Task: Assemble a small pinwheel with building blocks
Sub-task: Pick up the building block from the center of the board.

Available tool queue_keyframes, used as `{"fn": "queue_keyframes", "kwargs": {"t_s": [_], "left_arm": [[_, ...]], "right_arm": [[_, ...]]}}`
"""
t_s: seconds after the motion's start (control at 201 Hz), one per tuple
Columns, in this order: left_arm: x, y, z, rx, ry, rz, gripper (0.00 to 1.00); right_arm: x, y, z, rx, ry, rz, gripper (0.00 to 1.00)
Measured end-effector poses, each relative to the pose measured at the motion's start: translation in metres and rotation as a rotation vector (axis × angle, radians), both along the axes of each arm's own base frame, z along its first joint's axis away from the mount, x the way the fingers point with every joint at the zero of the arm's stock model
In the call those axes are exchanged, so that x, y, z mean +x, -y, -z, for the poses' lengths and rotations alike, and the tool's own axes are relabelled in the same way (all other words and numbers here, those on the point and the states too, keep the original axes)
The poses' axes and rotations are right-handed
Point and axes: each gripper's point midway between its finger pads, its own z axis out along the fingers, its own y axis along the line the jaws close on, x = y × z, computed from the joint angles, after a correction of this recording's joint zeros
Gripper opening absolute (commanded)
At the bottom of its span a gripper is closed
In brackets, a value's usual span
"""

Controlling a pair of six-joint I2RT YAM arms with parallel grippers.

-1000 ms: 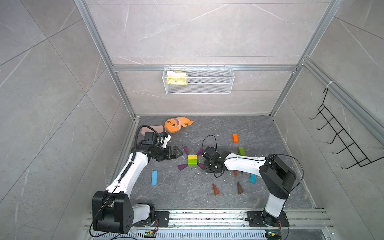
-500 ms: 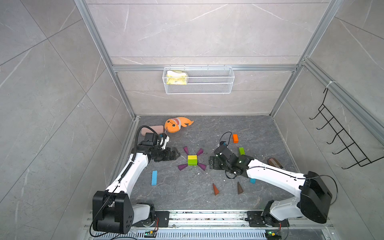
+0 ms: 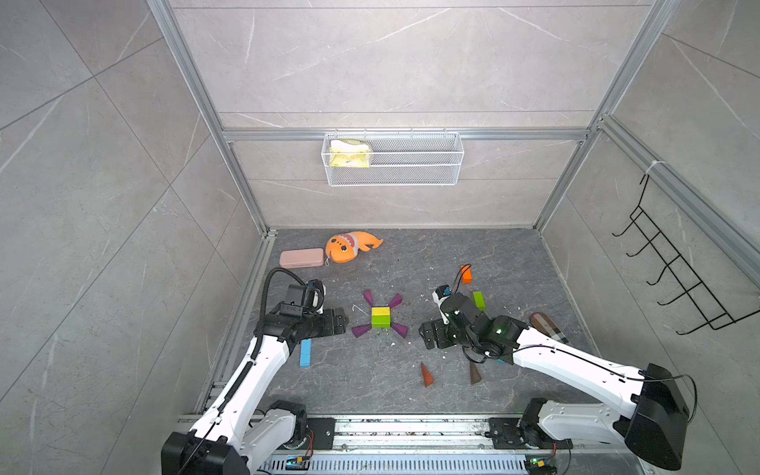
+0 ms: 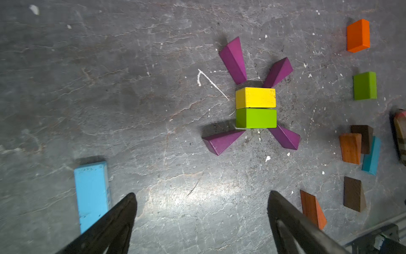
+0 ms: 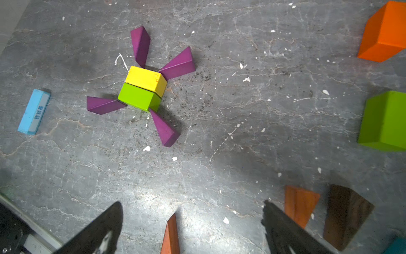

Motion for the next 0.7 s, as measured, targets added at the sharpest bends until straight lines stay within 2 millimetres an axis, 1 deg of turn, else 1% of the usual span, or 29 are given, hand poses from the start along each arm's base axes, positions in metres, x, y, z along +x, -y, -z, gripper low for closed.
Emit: {"fn": "queue_keyframes", "kwargs": {"t_s": [0.105,0.189,0.294,0.378,0.438,0.578,0.697], "left_arm": [[-0.006,-0.016,0.003,0.058,-0.041,-0.076,0.86],[-0.014,-0.027,0.010,0.101,-0.081,-0.133,0.81],[-0.022,-0.038,0.017,0.151,-0.118,-0.179,0.79],[-0.024,-0.044,0.019,0.185,-0.129,-0.201,0.77],[-0.025,-0.047,0.025,0.205,-0.159,-0.209,0.74],[-0.028,-0.052,0.046,0.258,-0.254,-0.223,0.72],[-0.030,-0.058,0.057,0.302,-0.307,-0.253,0.74]], "right_arm": [[-0.008,0.006,-0.009,0.029,0.011,-0.007,1.00],[-0.021,0.014,-0.012,0.073,0.013,-0.010,1.00],[-0.037,0.021,-0.004,0.092,-0.027,-0.032,1.00],[-0.046,0.020,0.002,0.102,-0.064,-0.059,1.00],[-0.052,0.017,0.003,0.122,-0.088,-0.076,1.00],[-0.061,0.014,0.007,0.162,-0.118,-0.098,0.99],[-0.066,0.014,0.015,0.162,-0.147,-0.099,1.00]]}}
